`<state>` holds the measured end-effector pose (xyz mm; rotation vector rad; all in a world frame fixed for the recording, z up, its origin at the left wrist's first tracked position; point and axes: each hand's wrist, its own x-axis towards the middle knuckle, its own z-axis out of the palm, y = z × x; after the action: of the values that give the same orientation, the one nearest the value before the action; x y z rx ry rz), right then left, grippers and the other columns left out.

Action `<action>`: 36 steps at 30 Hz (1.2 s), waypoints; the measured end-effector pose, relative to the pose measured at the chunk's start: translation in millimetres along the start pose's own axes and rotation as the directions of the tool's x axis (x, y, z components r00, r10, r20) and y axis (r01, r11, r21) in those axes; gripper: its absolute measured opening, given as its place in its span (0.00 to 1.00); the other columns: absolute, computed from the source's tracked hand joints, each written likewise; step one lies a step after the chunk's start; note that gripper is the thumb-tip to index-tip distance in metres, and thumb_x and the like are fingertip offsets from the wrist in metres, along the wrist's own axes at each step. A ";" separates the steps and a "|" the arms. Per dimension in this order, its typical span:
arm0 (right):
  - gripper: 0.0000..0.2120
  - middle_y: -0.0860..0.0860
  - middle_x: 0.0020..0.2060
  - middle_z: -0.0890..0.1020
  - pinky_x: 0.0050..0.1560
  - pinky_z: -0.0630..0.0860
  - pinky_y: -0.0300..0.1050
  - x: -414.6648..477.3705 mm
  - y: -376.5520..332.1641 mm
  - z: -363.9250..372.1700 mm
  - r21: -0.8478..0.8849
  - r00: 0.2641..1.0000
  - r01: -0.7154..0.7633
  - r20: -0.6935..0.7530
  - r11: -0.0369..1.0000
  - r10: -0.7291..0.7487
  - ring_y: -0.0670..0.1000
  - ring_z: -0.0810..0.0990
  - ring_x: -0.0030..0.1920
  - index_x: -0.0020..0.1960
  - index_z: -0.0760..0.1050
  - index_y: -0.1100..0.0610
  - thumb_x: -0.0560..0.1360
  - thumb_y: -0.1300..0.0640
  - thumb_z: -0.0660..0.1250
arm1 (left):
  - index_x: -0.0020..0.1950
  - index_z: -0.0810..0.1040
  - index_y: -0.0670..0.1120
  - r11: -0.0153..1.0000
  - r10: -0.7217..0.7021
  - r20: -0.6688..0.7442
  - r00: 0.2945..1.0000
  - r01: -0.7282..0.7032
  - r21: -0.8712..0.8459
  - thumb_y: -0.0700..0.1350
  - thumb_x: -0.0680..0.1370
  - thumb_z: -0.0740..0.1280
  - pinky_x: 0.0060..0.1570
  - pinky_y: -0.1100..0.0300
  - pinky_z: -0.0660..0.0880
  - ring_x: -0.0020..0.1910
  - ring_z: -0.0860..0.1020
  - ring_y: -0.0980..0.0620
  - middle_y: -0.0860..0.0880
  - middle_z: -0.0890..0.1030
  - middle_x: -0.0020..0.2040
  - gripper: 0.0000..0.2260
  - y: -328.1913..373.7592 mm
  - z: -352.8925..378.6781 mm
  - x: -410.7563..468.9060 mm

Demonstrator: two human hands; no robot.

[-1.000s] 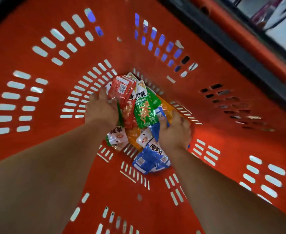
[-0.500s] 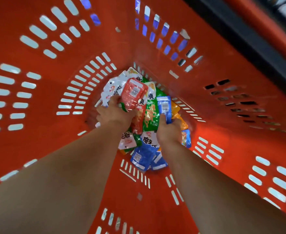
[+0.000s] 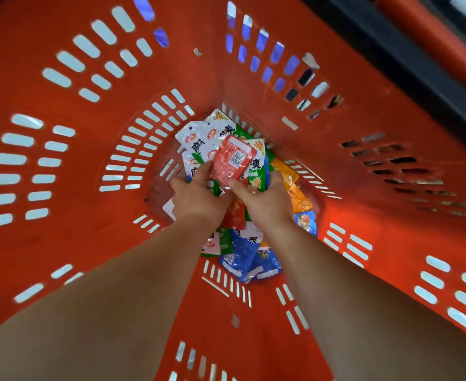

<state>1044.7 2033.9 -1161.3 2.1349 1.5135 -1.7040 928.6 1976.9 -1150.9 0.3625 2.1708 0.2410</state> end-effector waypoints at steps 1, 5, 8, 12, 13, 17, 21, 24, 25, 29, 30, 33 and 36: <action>0.29 0.41 0.49 0.84 0.51 0.81 0.49 1.2 1.7 -0.1 -0.015 1.000 0.003 0.001 1.000 -0.003 0.46 0.83 0.49 0.62 0.73 0.45 0.67 0.34 0.78 | 0.80 0.62 0.65 1.000 0.020 0.014 1.000 -0.021 0.016 0.63 0.75 0.74 0.67 0.48 0.73 0.73 0.70 0.41 0.45 0.60 0.75 0.36 -0.8 -1.7 -4.2; 0.25 0.41 0.49 0.84 0.54 0.80 0.49 0.2 1.4 -7.3 -0.046 1.000 0.026 0.014 0.999 -0.026 0.47 0.83 0.51 0.62 0.74 0.44 0.70 0.40 0.78 | 0.82 0.63 0.60 0.997 0.057 0.080 0.995 -0.061 0.048 0.64 0.73 0.75 0.75 0.48 0.66 0.78 0.64 0.44 0.46 0.58 0.78 0.40 -5.0 -3.6 -16.4; 0.18 0.39 0.44 0.82 0.49 0.78 0.45 -6.4 -1.4 -12.9 -0.030 0.997 0.055 0.058 0.998 -0.053 0.46 0.82 0.47 0.62 0.74 0.44 0.75 0.45 0.76 | 0.76 0.73 0.59 0.950 -0.024 0.131 0.991 0.063 -0.306 0.58 0.80 0.68 0.74 0.48 0.70 0.75 0.71 0.45 0.47 0.66 0.77 0.24 0.9 -15.1 -22.0; 0.15 0.41 0.52 0.83 0.54 0.78 0.46 -20.5 -13.0 -20.0 0.082 0.985 0.076 0.150 0.994 -0.088 0.45 0.82 0.53 0.62 0.73 0.42 0.78 0.50 0.73 | 0.76 0.67 0.61 0.865 -0.039 0.080 0.996 0.074 -0.497 0.44 0.85 0.63 0.44 0.59 0.80 0.49 0.82 0.55 0.52 0.79 0.64 0.22 13.7 -27.9 -37.0; 0.15 0.41 0.53 0.83 0.54 0.77 0.45 -23.1 -15.7 -21.5 0.104 0.982 0.076 0.167 0.992 -0.092 0.45 0.82 0.53 0.62 0.72 0.42 0.79 0.51 0.73 | 0.80 0.61 0.61 0.855 -0.031 0.069 0.997 0.062 -0.515 0.45 0.84 0.66 0.50 0.56 0.80 0.54 0.82 0.54 0.52 0.78 0.67 0.27 13.2 -28.9 -38.6; 0.14 0.42 0.54 0.83 0.51 0.76 0.42 -29.6 -19.0 -36.8 0.169 0.973 0.061 0.211 0.984 -0.097 0.44 0.82 0.53 0.64 0.73 0.43 0.80 0.52 0.71 | 0.67 0.75 0.56 0.759 -0.109 0.215 0.971 0.221 -0.612 0.47 0.78 0.76 0.62 0.42 0.78 0.56 0.85 0.47 0.52 0.86 0.58 0.19 14.0 -34.8 -42.7; 0.11 0.43 0.54 0.85 0.56 0.80 0.48 -37.4 -18.0 -51.0 0.259 0.959 -0.040 0.281 0.965 -0.036 0.46 0.84 0.54 0.63 0.75 0.44 0.81 0.51 0.70 | 0.55 0.80 0.52 0.763 -0.064 0.327 0.943 0.257 -0.592 0.47 0.73 0.81 0.56 0.46 0.82 0.48 0.88 0.47 0.50 0.88 0.50 0.15 18.1 -47.2 -48.9; 0.11 0.46 0.54 0.87 0.60 0.82 0.57 -48.9 -21.5 -56.2 0.337 0.954 -0.089 0.299 0.937 -0.017 0.48 0.87 0.54 0.62 0.76 0.44 0.81 0.52 0.70 | 0.62 0.81 0.49 0.726 0.015 0.379 0.925 0.251 -0.641 0.44 0.72 0.81 0.58 0.42 0.82 0.50 0.88 0.43 0.46 0.88 0.52 0.20 20.7 -56.6 -56.0; 0.11 0.46 0.53 0.87 0.59 0.83 0.56 -54.0 -23.5 -57.7 0.363 0.954 -0.089 0.299 0.928 -0.025 0.48 0.87 0.53 0.62 0.75 0.43 0.81 0.53 0.70 | 0.63 0.80 0.48 0.712 0.034 0.397 0.917 0.256 -0.653 0.44 0.72 0.81 0.59 0.40 0.81 0.51 0.87 0.41 0.45 0.88 0.53 0.21 22.5 -60.0 -60.0; 0.15 0.45 0.54 0.86 0.56 0.84 0.53 -74.4 -33.3 -67.7 0.365 0.961 -0.039 0.268 0.930 -0.064 0.47 0.86 0.54 0.65 0.74 0.42 0.81 0.54 0.70 | 0.65 0.79 0.45 0.722 0.069 0.423 0.903 0.248 -0.647 0.45 0.71 0.80 0.60 0.38 0.81 0.52 0.87 0.39 0.43 0.88 0.53 0.24 29.8 -66.1 -74.3; 0.15 0.45 0.55 0.86 0.57 0.83 0.55 -78.7 -35.7 -70.8 0.356 0.960 -0.028 0.269 0.934 -0.074 0.49 0.86 0.55 0.65 0.74 0.41 0.82 0.54 0.70 | 0.66 0.79 0.45 0.718 0.067 0.426 0.902 0.253 -0.648 0.44 0.72 0.79 0.59 0.39 0.81 0.51 0.87 0.39 0.43 0.88 0.53 0.23 31.6 -68.0 -77.7; 0.13 0.46 0.56 0.86 0.62 0.80 0.61 -85.4 -38.8 -75.2 0.383 0.952 -0.056 0.299 0.922 -0.066 0.51 0.85 0.58 0.62 0.74 0.36 0.82 0.51 0.69 | 0.68 0.77 0.46 0.683 0.098 0.454 0.886 0.272 -0.678 0.42 0.77 0.75 0.48 0.47 0.85 0.50 0.87 0.41 0.43 0.88 0.54 0.20 36.8 -72.1 -90.9; 0.13 0.45 0.52 0.87 0.62 0.81 0.61 -98.5 -44.0 -72.6 0.419 0.961 -0.117 0.277 0.901 -0.004 0.51 0.86 0.55 0.66 0.75 0.39 0.82 0.46 0.66 | 0.66 0.80 0.46 0.658 0.164 0.481 0.861 0.267 -0.704 0.42 0.78 0.74 0.53 0.46 0.84 0.53 0.87 0.42 0.44 0.87 0.56 0.17 42.1 -70.1 -109.0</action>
<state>1075.0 2032.2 -1034.9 1.9655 1.0648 -2.3750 939.5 1976.1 -1015.1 -0.1281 1.3724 0.8854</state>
